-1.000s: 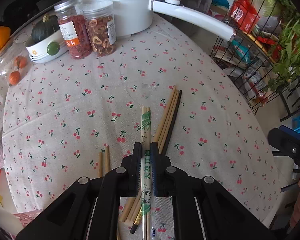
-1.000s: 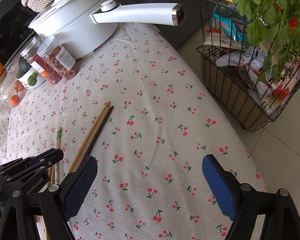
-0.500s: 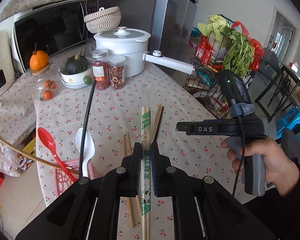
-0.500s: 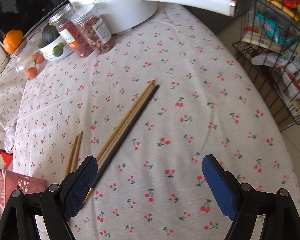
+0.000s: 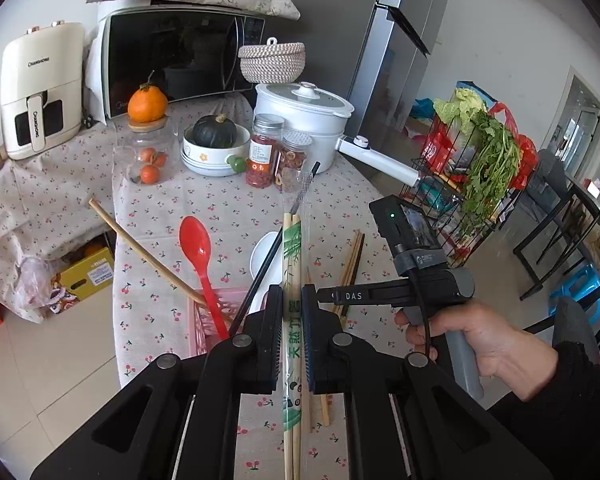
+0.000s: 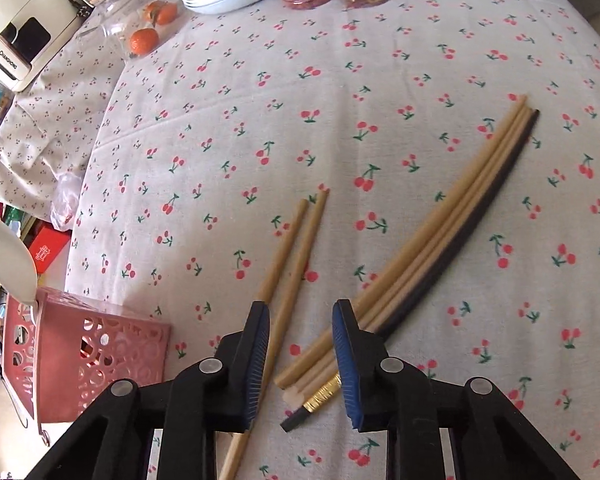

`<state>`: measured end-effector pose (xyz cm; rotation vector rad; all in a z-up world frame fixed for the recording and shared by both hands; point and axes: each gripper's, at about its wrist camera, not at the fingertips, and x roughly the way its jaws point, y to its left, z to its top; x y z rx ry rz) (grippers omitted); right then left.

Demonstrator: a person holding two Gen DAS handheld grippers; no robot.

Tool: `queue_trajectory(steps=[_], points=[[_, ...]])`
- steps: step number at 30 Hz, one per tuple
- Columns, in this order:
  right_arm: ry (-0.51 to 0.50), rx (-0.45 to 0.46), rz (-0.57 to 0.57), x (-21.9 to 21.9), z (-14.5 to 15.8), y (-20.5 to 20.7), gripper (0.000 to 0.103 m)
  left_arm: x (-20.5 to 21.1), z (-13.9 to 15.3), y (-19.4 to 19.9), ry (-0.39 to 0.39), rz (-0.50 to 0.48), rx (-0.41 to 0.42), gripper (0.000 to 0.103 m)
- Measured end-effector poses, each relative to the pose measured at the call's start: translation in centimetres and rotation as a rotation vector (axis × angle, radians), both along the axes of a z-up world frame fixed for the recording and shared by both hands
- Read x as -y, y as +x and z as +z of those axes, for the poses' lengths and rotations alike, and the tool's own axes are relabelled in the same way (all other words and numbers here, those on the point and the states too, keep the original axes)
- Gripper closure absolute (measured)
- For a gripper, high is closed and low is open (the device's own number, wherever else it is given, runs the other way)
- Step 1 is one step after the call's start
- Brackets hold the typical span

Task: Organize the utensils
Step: 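Grasp a single wooden chopstick with the right gripper while the left holds the wrapped chopsticks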

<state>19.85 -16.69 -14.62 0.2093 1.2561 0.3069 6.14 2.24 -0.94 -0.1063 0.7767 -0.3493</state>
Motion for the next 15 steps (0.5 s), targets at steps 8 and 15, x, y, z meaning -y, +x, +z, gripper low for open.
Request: queue_trajectory(steps=[8, 15], points=[[-0.127, -0.041, -0.002, -2.2, -2.0, 1.2, 0.085, -2.0, 0.4, -0.5, -0.021, 0.031, 0.024, 0.094], [-0.272, 0.017, 0.059, -4.4, -2.2, 0.6, 0.09, -2.8, 0.2, -0.3, -0.031, 0.064, 0.029, 0.094]])
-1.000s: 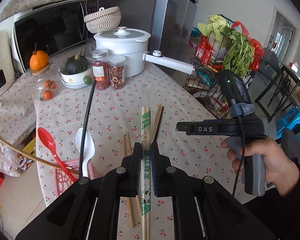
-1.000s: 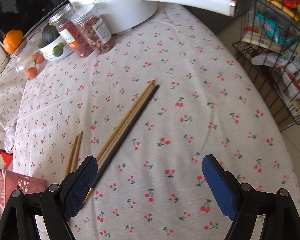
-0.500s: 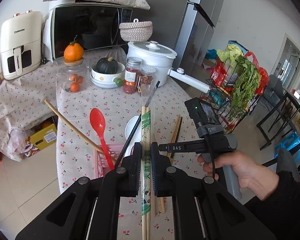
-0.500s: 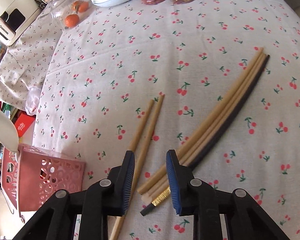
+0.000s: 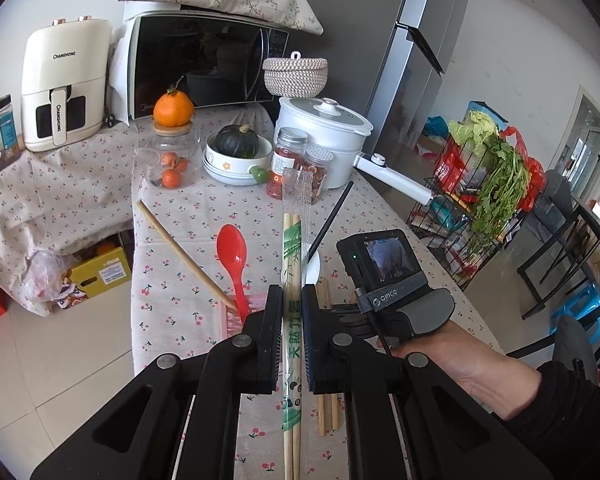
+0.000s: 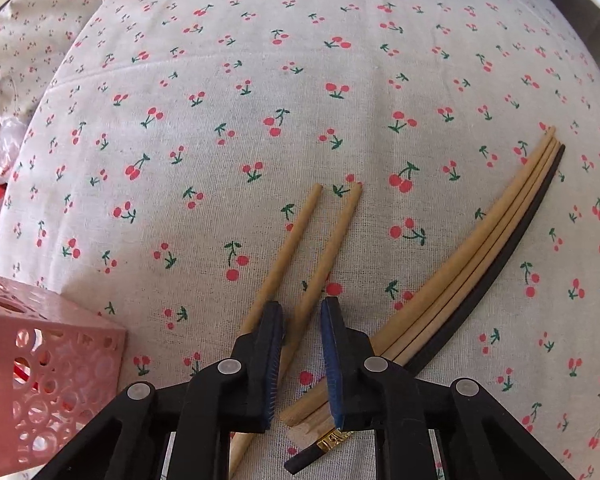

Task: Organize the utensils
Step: 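Grasp a single wooden chopstick with the right gripper while the left holds the wrapped chopsticks, then drop the wrapped chopsticks into the pink basket with the left gripper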

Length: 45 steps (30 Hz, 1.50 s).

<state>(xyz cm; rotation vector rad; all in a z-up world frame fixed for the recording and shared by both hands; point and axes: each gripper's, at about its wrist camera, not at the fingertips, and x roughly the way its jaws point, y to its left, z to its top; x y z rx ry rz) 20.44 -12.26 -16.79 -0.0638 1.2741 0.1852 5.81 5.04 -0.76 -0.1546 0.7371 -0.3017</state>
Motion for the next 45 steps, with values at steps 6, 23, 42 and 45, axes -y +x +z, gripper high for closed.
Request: queue_trajectory(steps=[6, 23, 42, 45], points=[[0.136, 0.018, -0.077, 2.3, 0.8, -0.5, 0.097, -0.7, 0.3, -0.2, -0.037, 0.046, 0.055, 0.094], [0.332, 0.361, -0.019, 5.7, 11.9, -8.7, 0.097, 1.1, 1.6, -0.5, 0.024, 0.213, 0.496, 0.094], [0.363, 0.426, -0.009, 6.5, 13.6, -9.9, 0.097, 0.9, -3.8, 4.8, 0.096, 0.23, 0.313, 0.093], [0.379, 0.447, 0.006, 6.3, 14.4, -10.5, 0.097, 0.3, -4.4, 4.8, 0.06, 0.219, 0.23, 0.093]])
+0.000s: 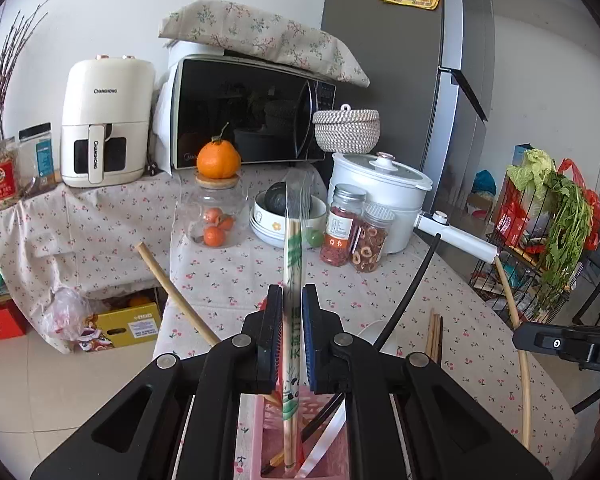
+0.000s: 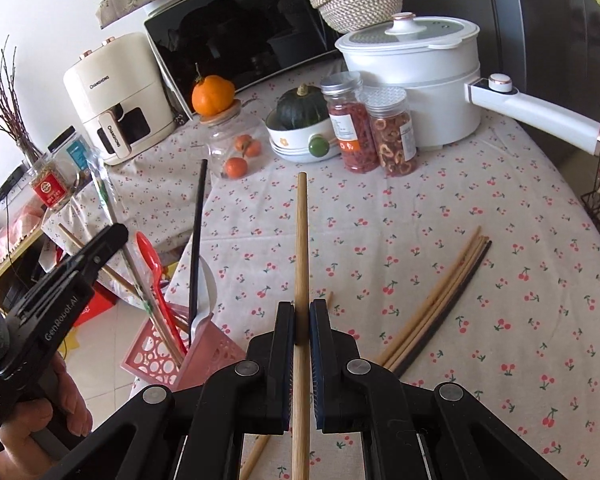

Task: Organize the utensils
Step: 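Drop the wrapped chopsticks into the pink basket with the left gripper, then lower the wooden chopstick into the pink basket and open the right gripper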

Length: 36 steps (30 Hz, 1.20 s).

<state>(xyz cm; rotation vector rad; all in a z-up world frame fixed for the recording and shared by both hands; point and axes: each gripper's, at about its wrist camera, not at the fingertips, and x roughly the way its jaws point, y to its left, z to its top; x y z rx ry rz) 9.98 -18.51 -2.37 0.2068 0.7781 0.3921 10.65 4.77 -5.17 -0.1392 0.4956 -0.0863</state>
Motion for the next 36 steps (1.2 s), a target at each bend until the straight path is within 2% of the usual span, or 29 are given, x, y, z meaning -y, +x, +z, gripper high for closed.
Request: queue_trajectory(steps=[4, 6, 8, 10, 14, 17, 22, 28, 32, 36], points=[[0.025, 0.05, 0.024, -0.6, 1.6, -1.0, 0.097, -0.5, 0.1, -0.8, 0.0, -0.026, -0.067, 0.091], [0.039, 0.079, 0.035, -1.0, 2.4, -1.5, 0.097, -0.9, 0.2, -1.4, -0.006, -0.03, -0.105, 0.084], [0.053, 0.112, 0.044, -1.5, 3.2, -1.9, 0.097, -1.4, 0.3, -2.1, -0.019, -0.03, -0.145, 0.067], [0.068, 0.149, 0.048, -2.1, 3.9, -2.2, 0.097, -2.0, 0.3, -2.7, -0.026, -0.021, -0.2, 0.054], [0.11, 0.218, 0.044, -3.7, 4.7, -2.2, 0.097, -3.2, 0.0, -3.6, -0.026, -0.002, -0.308, 0.041], [0.127, 0.261, 0.031, -5.3, 4.7, -1.9, 0.097, -4.0, -0.3, -3.9, -0.028, 0.016, -0.346, 0.034], [0.126, 0.332, 0.002, -8.2, 4.5, -1.4, 0.097, -5.5, -1.1, -4.0, -0.046, 0.023, -0.399, 0.033], [0.09, 0.439, -0.094, -10.7, 4.7, -0.5, 0.097, -6.3, -1.6, -3.8, -0.064, 0.011, -0.44, 0.033], [0.041, 0.486, -0.167, -12.1, 4.2, 0.5, 0.097, -6.7, -1.9, -3.7, -0.074, 0.007, -0.465, 0.033], [-0.032, 0.525, -0.19, -13.3, 3.0, 0.9, 0.097, -6.9, -2.1, -3.6, -0.081, 0.002, -0.477, 0.033]])
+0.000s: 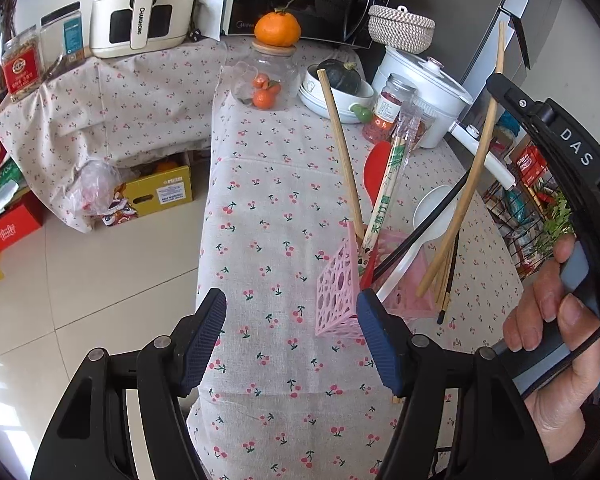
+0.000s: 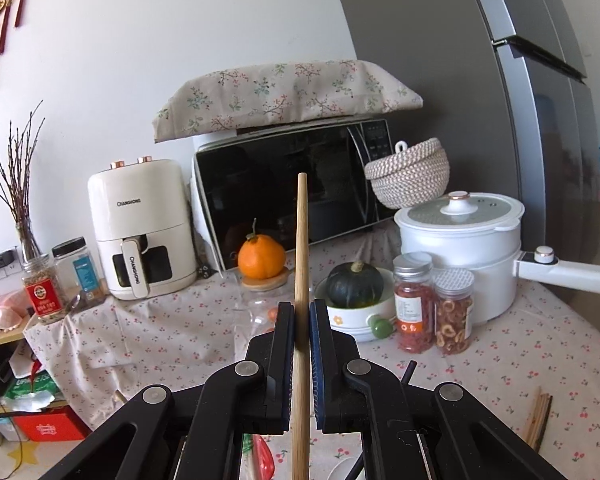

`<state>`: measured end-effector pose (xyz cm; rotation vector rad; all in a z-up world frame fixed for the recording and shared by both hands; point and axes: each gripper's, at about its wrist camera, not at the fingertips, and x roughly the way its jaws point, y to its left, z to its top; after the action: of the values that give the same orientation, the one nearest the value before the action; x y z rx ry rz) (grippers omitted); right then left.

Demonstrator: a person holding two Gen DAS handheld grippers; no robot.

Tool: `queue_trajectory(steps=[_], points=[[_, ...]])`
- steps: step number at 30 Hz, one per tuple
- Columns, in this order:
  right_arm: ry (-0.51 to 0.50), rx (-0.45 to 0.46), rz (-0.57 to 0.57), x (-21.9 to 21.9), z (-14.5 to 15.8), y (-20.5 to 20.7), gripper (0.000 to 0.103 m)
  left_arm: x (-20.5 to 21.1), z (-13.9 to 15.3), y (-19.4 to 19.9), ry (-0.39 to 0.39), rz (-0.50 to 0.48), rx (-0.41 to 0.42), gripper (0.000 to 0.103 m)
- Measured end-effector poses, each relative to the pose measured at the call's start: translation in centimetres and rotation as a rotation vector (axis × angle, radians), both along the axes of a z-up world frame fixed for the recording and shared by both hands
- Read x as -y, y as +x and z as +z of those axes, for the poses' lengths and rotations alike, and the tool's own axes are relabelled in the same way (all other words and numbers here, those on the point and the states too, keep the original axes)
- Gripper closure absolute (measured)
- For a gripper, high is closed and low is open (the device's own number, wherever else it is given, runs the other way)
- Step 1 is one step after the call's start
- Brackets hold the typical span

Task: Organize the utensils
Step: 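Lower the wooden chopstick into the pink basket and open the right gripper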

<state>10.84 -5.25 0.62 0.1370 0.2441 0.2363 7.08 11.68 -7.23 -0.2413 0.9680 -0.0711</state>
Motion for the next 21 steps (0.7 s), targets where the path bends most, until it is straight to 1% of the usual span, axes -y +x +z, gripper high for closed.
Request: queue_trajectory(steps=[3, 7, 8, 9, 10, 11, 12, 13, 14, 15, 16, 18, 20, 21], points=[[-0.029, -0.015, 0.01, -0.5, -1.0, 0.0, 0.096, 0.1, 0.1, 0.0, -0.001, -0.003, 0.001, 0.033], [-0.009, -0.064, 0.036, 0.1, -1.5, -0.3, 0.095, 0.2, 0.3, 0.0, -0.005, -0.011, 0.004, 0.033], [-0.01, -0.074, 0.043, 0.3, -1.4, -0.5, 0.091, 0.4, 0.3, -0.1, -0.005, -0.015, 0.005, 0.033], [-0.009, -0.086, 0.05, 0.5, -1.4, -0.6, 0.082, 0.5, 0.4, -0.1, -0.004, -0.017, 0.005, 0.033], [-0.005, -0.1, 0.055, 0.8, -1.2, -0.7, 0.075, 0.6, 0.4, -0.1, -0.002, -0.02, 0.005, 0.033], [0.004, -0.115, 0.06, 1.2, -1.1, -0.8, 0.064, 0.7, 0.4, -0.1, 0.0, -0.022, 0.005, 0.032], [0.015, -0.133, 0.066, 1.7, -0.9, -0.9, 0.057, 0.8, 0.4, -0.1, 0.002, -0.023, 0.006, 0.031], [0.023, -0.153, 0.069, 2.3, -0.8, -1.0, 0.055, 0.9, 0.4, -0.2, 0.005, -0.025, 0.007, 0.03], [0.03, -0.173, 0.071, 2.8, -0.6, -1.1, 0.051, 1.1, 0.5, -0.3, 0.007, -0.026, 0.008, 0.028], [0.038, -0.19, 0.071, 3.5, -0.5, -1.2, 0.044, 1.3, 0.5, -0.3, 0.009, -0.029, 0.009, 0.027], [0.046, -0.204, 0.067, 4.2, -0.3, -1.3, 0.041, 1.5, 0.6, -0.4, 0.011, -0.032, 0.01, 0.025], [0.055, -0.231, 0.053, 5.7, -0.1, -1.5, 0.03, 2.0, 0.6, -0.5, 0.015, -0.04, 0.013, 0.022], [0.06, -0.257, 0.044, 7.2, -0.1, -1.7, 0.024, 2.5, 0.6, -0.7, 0.024, -0.051, 0.012, 0.017], [0.061, -0.269, 0.039, 7.9, -0.1, -1.7, 0.022, 2.9, 0.5, -0.7, 0.029, -0.057, 0.01, 0.017]])
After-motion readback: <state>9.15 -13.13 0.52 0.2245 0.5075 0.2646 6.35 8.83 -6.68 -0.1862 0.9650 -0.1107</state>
